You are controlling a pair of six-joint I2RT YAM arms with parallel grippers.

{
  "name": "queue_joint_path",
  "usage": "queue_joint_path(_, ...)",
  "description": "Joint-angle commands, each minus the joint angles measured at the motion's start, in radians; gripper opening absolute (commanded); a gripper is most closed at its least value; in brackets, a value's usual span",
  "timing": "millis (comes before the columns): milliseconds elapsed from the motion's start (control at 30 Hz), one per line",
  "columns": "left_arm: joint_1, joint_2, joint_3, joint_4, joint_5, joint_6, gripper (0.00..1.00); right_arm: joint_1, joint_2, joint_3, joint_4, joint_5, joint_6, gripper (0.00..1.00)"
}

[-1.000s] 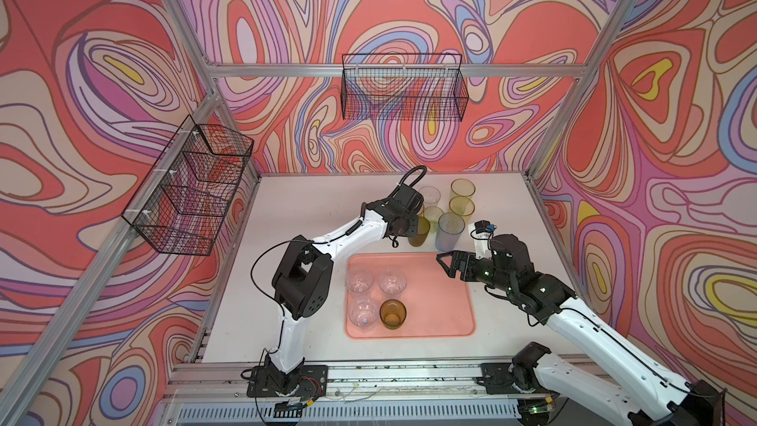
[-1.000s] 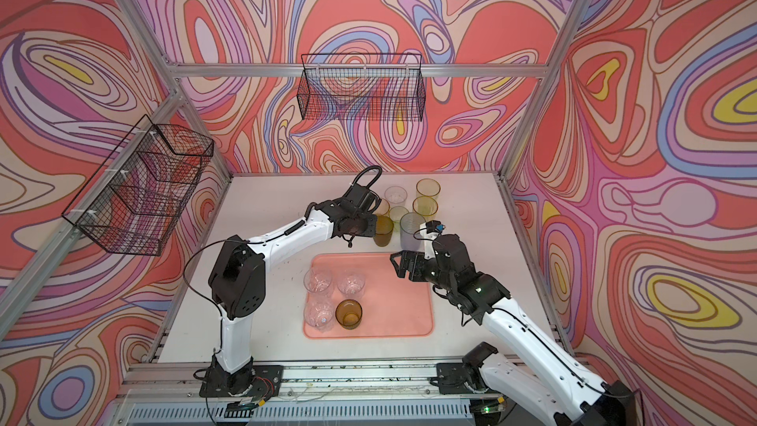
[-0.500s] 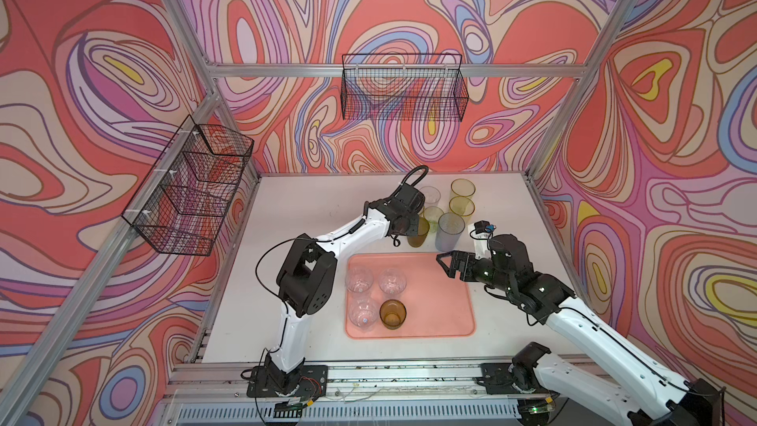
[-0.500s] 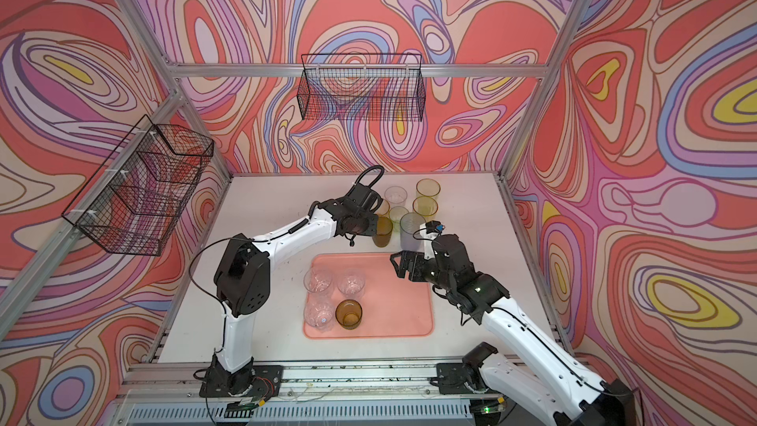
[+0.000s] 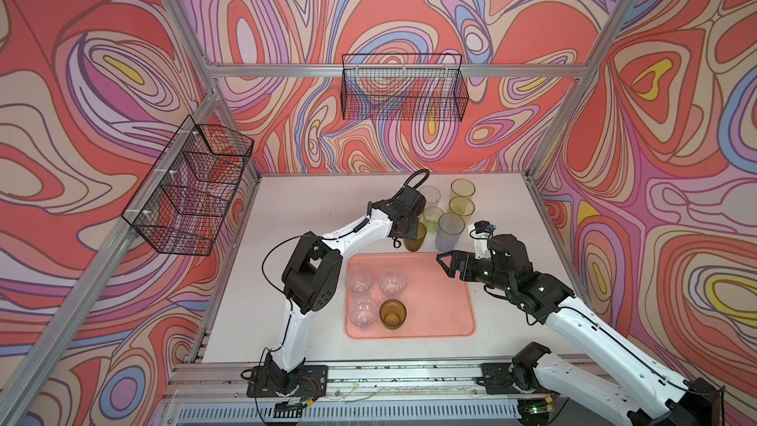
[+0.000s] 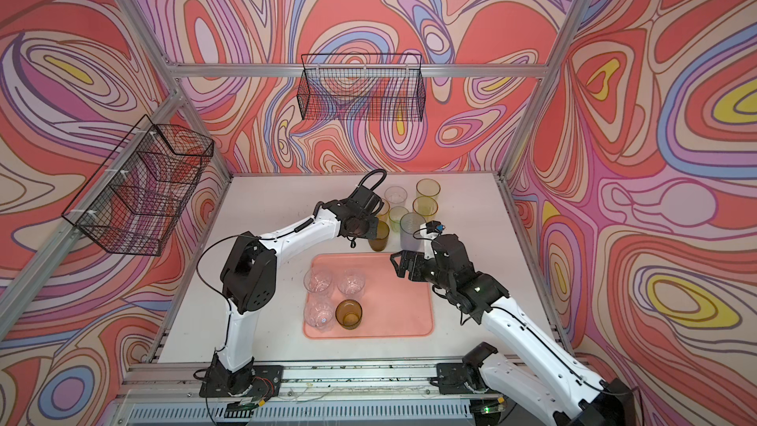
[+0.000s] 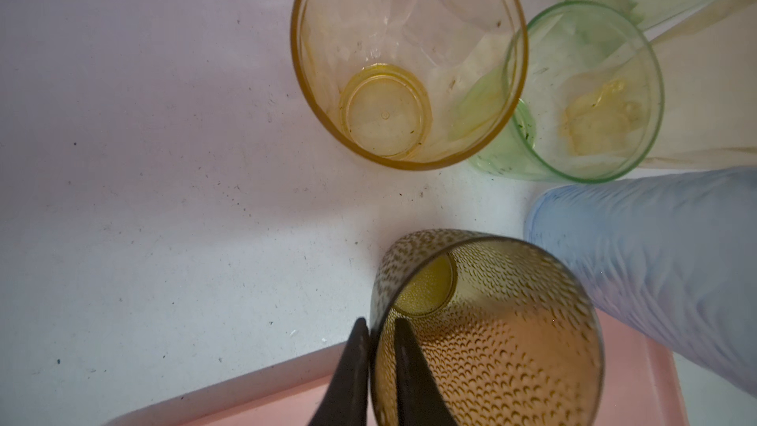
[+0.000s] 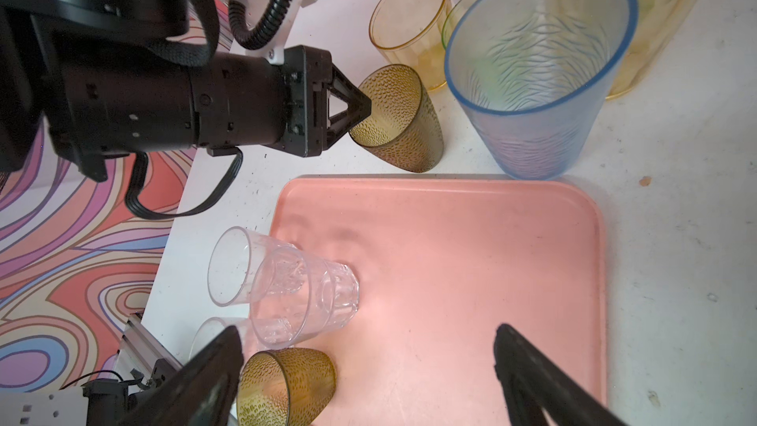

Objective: Place the glasses into the tray
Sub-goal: Pick up the glass from the top-center of the table.

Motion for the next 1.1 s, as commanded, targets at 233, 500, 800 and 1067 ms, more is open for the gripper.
queue_joint_path(233,-0.004,-0.022,0.005,-0.054,-0.040,0.015,0.00,-0.005,0.018,-0.018,0.025,0.010,0.017,0.98)
queue_joint_path(500,-0.004,-0.143,-0.100,0.012,-0.069,0.031,0.00,-0.006,0.023,-0.023,0.051,0.009,0.036,0.98)
queue_joint_path(800,-0.004,-0.233,-0.125,-0.058,-0.049,0.047,0.00,-0.006,0.022,-0.029,0.067,0.011,0.064,0.97)
queue_joint_path(1067,-0.023,-0.378,-0.245,-0.083,-0.029,0.031,0.00,-0.005,0.014,-0.059,0.082,0.011,0.073,0.98)
